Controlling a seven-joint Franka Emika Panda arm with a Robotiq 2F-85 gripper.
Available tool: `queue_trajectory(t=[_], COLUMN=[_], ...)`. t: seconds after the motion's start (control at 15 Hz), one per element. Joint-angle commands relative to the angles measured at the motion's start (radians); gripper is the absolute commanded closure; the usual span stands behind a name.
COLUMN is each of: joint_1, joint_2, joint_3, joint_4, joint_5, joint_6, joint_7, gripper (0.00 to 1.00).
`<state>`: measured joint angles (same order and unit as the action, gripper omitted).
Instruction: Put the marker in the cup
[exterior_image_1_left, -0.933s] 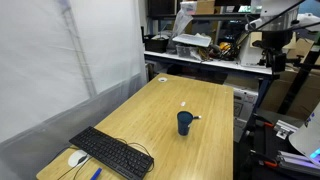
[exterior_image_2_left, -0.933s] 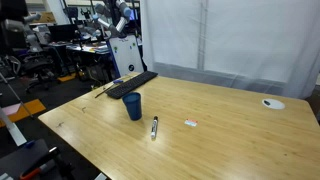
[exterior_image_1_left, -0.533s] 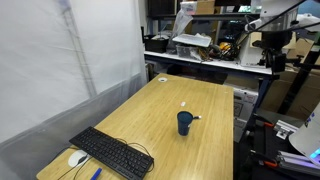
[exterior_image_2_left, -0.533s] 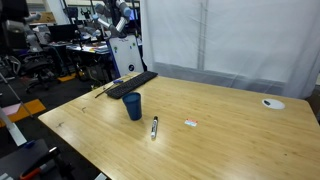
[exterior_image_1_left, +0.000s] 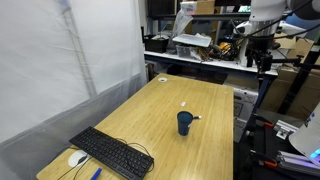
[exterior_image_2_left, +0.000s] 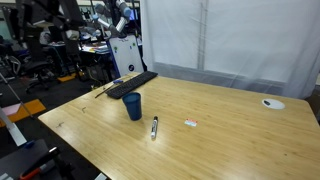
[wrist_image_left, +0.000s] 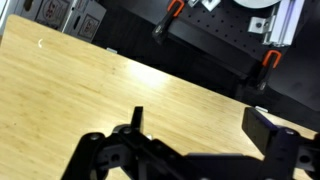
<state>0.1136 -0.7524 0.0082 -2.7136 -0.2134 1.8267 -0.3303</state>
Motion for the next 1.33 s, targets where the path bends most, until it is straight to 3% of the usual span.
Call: queue_trajectory(t=[0.0,0.4,0.6,0.67,0.73,1.13,1.27], joint_1=[0.014,0.017,0.033,0.037,0.003,0.014,0.075], joint_2=[0.028,0.15,0.233,0.244,0.222,0.249,0.307], joint_3=[-0.056,-0.192,-0.217,-0.213,-0.185,-0.185,-0.255], joint_4=[-0.014,-0.021,-0.024,-0.024,-0.029,-0.027,-0.006], joint_5=[-0.037,0.097,0.147,0.147,0.137,0.142,0.231], joint_6=[0.161,0.41,0.512,0.521,0.484,0.506,0.509], joint_7=[-0.08,-0.185,-0.268,-0.304,-0.251,-0.284,-0.435], gripper=[0.0,0.0,0.0,0.0,0.0,0.0,0.0])
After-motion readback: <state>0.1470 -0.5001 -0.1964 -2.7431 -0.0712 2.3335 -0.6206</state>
